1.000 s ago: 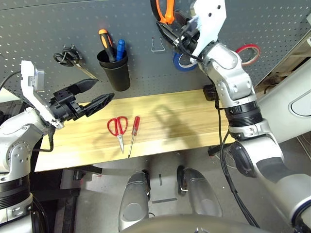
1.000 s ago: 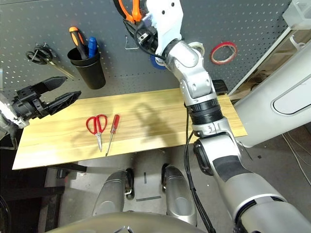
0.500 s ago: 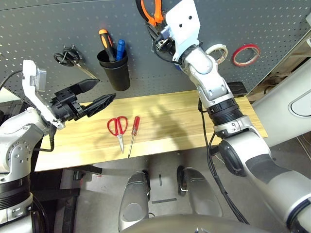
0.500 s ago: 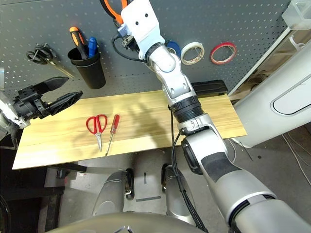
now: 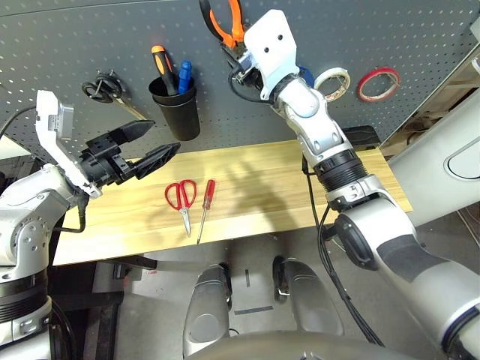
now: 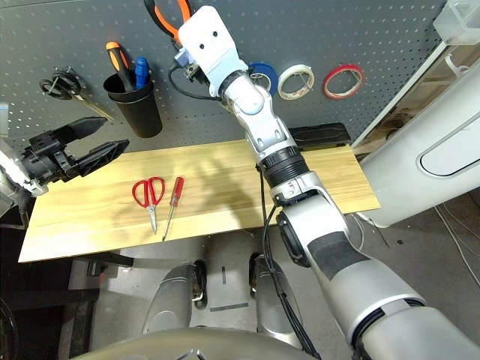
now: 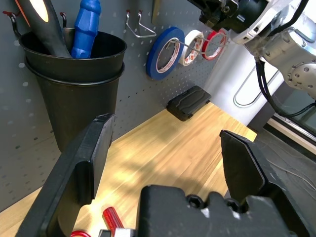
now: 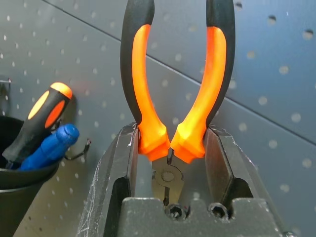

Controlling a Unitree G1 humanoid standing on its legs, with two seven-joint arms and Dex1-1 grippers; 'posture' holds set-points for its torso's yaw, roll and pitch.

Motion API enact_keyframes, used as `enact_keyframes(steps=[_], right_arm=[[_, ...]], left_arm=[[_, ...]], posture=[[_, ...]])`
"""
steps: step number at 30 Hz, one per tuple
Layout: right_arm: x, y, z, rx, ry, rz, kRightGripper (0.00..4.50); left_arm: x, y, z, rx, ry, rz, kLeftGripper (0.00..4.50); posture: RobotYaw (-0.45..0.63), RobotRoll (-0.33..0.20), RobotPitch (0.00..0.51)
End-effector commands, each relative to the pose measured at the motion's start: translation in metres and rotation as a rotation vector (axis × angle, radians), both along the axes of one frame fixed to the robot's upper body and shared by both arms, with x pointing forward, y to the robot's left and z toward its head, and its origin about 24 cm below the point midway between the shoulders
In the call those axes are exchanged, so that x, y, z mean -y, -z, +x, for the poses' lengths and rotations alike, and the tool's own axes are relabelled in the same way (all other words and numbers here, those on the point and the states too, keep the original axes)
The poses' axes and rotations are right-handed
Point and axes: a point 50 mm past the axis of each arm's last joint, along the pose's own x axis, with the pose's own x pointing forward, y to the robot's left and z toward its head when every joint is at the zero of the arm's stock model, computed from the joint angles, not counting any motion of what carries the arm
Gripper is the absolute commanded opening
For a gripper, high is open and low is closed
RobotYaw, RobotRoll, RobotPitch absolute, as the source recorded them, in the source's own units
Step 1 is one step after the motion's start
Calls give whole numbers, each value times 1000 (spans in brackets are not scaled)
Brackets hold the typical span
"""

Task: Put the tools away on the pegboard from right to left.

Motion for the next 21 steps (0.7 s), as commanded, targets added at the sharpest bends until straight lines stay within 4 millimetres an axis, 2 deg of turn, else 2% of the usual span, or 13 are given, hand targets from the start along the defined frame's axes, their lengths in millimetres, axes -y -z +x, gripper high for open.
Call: enact_keyframes(steps=[1,14,21], right_arm=[[-4,-6,0,38,-4,-1,2040],[-1,0,8,23,12,-5,2040],[1,13,13,-26,22,11,2040]], left_arm=[[6,0,-1,3,26,2,4500],[7,0,-2,8,25,3,4500],[7,-1,-3,9,29,3,4500]], posture=[[45,0,101],[57,0,103],[60,0,105]])
